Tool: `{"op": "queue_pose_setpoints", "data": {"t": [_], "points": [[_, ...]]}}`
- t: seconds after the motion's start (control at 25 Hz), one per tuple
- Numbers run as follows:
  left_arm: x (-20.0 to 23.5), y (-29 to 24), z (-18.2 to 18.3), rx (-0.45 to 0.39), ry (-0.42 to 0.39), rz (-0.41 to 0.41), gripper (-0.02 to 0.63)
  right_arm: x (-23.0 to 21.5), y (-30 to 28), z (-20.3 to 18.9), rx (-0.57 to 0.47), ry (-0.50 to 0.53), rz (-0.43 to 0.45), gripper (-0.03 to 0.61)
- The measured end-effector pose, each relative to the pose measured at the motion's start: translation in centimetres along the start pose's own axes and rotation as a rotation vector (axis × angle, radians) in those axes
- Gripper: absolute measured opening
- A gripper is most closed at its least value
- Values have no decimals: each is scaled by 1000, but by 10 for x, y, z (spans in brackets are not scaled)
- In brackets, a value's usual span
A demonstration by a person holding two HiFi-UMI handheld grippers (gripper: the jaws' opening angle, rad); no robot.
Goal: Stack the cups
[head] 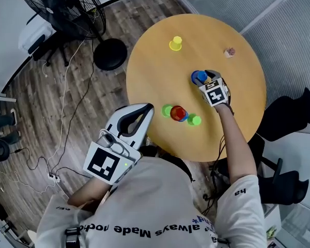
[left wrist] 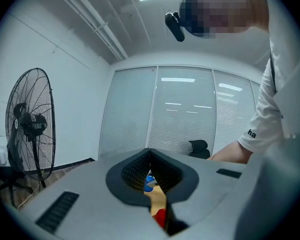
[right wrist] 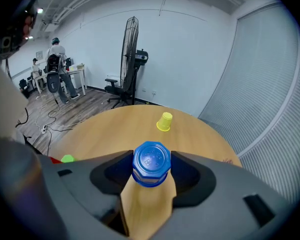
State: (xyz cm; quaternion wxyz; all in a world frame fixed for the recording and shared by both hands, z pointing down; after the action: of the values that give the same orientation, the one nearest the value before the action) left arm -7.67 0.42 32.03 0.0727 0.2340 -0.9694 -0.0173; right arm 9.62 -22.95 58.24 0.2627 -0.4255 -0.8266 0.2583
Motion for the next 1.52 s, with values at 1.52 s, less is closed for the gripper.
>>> {"op": "queue_pose_setpoints", "data": {"t": [1.52], "points": [[-48, -15, 12, -34, -15, -108, 25, 109, 92, -62, 31, 14, 98, 247]]}}
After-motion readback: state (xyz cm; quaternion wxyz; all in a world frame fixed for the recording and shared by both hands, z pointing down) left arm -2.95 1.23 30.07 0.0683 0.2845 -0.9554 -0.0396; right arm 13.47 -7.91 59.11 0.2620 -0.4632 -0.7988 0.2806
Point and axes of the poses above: the fingertips, and each gripper's own axes: y backward along the fingers, x to its left, z out of its top, the point moved 3 cm from there along y, backward along the fingers, and after that the axes turned 11 degrees about -x, right-handed, at the moved point
